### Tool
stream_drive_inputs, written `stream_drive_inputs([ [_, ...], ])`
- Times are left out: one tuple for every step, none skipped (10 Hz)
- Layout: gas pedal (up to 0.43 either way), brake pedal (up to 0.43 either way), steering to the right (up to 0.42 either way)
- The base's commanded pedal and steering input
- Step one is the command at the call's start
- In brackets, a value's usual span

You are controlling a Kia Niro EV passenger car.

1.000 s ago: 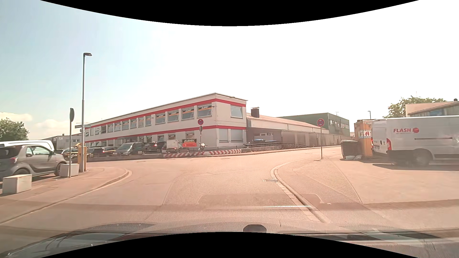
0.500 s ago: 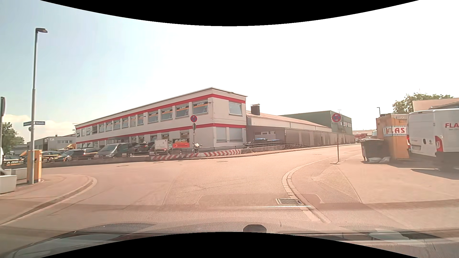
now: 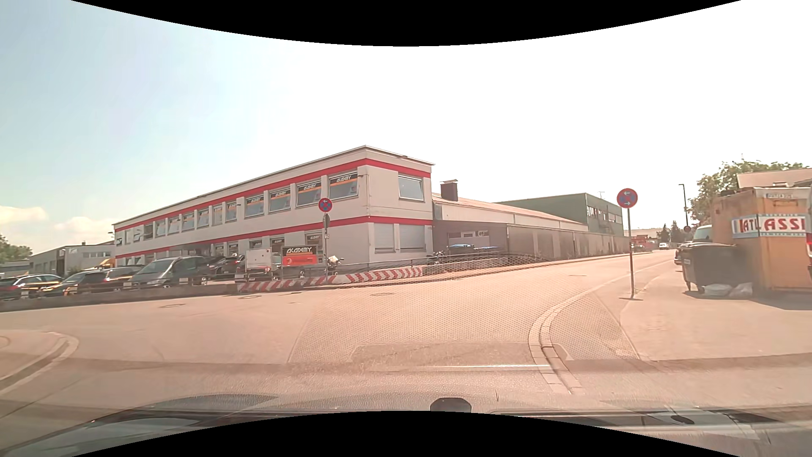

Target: Follow the waypoints while adhering to traffic rules and regulations

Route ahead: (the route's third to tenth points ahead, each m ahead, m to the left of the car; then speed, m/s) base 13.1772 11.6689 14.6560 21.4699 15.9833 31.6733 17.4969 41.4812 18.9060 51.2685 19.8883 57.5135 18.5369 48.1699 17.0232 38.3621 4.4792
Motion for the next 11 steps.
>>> stream_drive_inputs([
  [0.0,0.195,0.033],
  [0.0,0.189,0.037],
  [0.0,0.183,0.04],
  [0.0,0.171,0.04],
  [0.0,0.171,0.034],
  [0.0,0.171,0.026],
  [0.0,0.146,0.025],
  [0.0,0.122,0.023],
  [0.0,0.061,0.018],
  [0.0,0.012,0.008],
  [0.0,0.0,-0.004],
])
